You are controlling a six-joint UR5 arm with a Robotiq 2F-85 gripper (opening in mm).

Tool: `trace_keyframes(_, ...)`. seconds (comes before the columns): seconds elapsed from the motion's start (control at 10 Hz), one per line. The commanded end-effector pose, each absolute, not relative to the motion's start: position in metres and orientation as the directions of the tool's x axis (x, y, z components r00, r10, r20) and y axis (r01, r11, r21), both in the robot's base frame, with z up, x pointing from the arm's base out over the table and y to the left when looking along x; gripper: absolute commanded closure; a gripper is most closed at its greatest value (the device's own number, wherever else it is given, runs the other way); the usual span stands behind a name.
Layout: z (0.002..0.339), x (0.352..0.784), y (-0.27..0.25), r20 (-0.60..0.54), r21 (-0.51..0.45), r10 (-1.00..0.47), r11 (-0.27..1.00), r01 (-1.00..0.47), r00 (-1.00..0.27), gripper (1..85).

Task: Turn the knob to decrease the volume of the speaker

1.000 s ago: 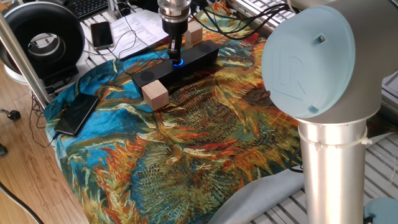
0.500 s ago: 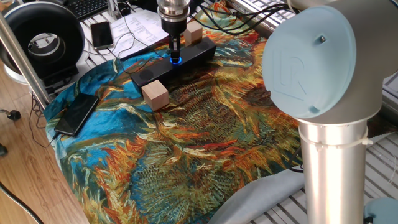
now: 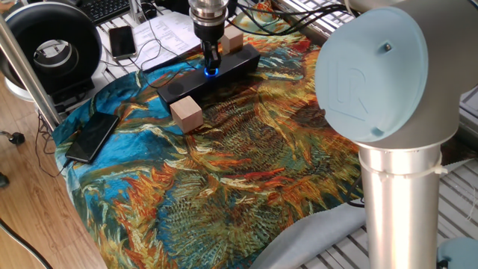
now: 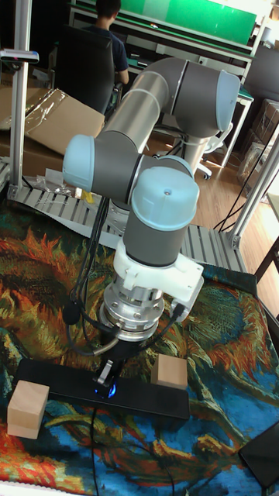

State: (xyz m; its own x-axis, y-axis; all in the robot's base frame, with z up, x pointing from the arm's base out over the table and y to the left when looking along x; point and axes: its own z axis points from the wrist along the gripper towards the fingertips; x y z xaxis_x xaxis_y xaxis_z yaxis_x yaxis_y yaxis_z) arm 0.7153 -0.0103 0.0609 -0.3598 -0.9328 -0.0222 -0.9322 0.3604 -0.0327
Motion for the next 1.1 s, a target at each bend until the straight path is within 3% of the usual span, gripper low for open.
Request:
trace_keyframes(0.0, 0.063, 0.719, -0.008, -0.035, -0.047, -0.979, 0.204, -0.978, -0.203, 68.3)
trace_keyframes(0.4, 0.063, 0.728, -0.005, -0.037, -0.087, -0.999, -0.007, -0.996, 0.010, 71.7)
trace_keyframes(1.0, 0.064, 0.734, 0.011, -0.067, -0.125, -0.971, -0.219, -0.968, 0.229, 72.7)
